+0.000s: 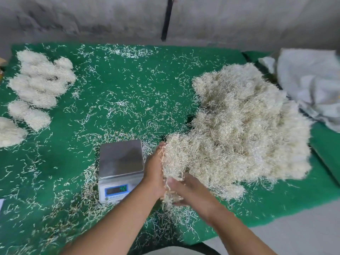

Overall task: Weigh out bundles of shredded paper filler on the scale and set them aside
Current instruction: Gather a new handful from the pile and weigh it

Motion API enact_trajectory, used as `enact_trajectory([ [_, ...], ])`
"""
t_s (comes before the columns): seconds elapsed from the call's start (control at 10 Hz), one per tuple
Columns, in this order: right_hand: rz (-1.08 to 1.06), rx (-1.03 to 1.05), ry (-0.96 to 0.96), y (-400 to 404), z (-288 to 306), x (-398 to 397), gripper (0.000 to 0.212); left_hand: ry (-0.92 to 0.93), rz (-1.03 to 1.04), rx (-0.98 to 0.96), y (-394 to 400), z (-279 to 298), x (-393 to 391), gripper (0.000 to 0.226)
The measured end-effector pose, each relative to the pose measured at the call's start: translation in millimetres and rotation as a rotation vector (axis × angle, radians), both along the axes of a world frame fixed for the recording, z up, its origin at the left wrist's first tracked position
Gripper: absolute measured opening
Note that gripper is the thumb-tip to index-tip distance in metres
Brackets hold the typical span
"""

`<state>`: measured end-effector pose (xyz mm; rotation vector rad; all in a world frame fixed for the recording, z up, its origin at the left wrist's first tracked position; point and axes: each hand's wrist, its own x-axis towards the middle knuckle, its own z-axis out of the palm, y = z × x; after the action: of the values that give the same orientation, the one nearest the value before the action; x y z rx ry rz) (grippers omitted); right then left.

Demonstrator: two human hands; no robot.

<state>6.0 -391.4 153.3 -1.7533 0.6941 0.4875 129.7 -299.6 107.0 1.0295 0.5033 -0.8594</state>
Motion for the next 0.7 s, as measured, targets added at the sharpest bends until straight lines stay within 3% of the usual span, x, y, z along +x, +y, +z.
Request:
enact_trajectory([
  [0.1,-0.013,-0.150,-0.074,-3.6,9.4,20.5,0.080,-0.011,0.142,-0.079,-12.4,29.3,0.4,0.072],
  [0.2,0.065,-0.217,-0.132,-13.7,15.9,29.5,0.042,0.017,0.205,-0.027,-16.0,37.8,11.6,0.073],
  [0.3,0.203,-0.269,-0.181,-25.8,26.0,30.9,0.041,0.102,0.260,0.034,-21.5,37.3,23.4,0.046],
  [0.4,0.327,-0.420,-0.204,-46.7,39.3,34.2,0.036,0.180,0.233,0.070,-35.8,44.3,31.4,0.059],
  [0.5,0.387,-0.514,-0.231,-68.9,49.7,35.9,0.038,0.127,0.268,0.126,-60.8,55.5,35.5,0.054],
  [0.6,0.430,-0.615,-0.268,-86.5,56.4,37.2,0.043,0.159,0.310,0.052,-80.6,54.8,37.2,0.070],
  [0.7,0.410,-0.581,-0.280,-103.6,60.2,29.5,0.045,-0.310,-0.033,0.538,-78.0,37.5,32.0,0.064],
])
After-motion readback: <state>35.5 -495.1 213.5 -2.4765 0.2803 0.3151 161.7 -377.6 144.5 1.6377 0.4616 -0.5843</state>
